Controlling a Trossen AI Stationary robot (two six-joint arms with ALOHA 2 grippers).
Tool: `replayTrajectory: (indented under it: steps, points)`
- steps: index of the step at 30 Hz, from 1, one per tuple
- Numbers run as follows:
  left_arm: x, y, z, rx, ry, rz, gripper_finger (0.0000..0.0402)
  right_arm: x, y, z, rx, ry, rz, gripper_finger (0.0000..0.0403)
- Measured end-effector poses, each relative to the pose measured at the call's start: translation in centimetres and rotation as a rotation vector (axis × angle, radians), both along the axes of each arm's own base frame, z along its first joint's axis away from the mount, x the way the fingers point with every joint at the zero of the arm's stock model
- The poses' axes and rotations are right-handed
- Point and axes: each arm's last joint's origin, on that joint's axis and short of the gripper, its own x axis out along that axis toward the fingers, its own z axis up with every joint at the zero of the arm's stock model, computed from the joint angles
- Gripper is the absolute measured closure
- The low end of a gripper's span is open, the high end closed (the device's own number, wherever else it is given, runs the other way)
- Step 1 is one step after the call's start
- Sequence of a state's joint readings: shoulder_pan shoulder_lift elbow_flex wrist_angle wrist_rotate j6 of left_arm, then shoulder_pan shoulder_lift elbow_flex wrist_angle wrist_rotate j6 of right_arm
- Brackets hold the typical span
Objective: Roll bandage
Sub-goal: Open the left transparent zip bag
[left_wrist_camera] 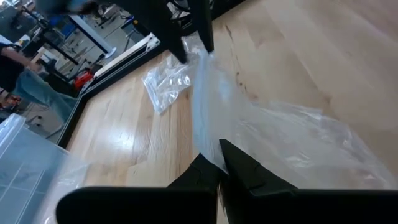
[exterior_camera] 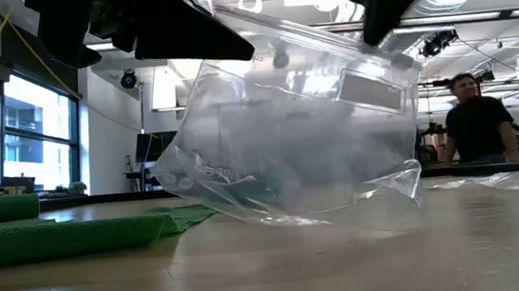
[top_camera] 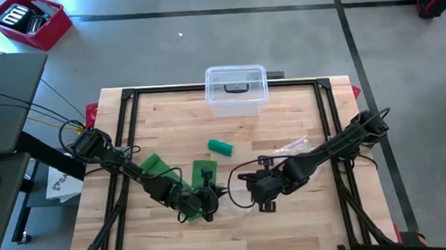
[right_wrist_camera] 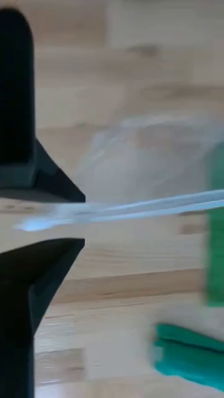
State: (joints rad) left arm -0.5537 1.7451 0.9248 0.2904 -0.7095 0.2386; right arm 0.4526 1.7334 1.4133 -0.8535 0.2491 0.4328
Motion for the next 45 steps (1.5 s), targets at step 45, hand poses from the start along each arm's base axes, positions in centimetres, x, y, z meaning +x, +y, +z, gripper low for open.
replayTrajectory:
  steps: [45]
  points:
    - [-0.1,-0.1,0.0,0.045,0.008,-0.023,0.0401,2.4,-2.1,-1.0,0.116,-0.152,0.139,0.0279]
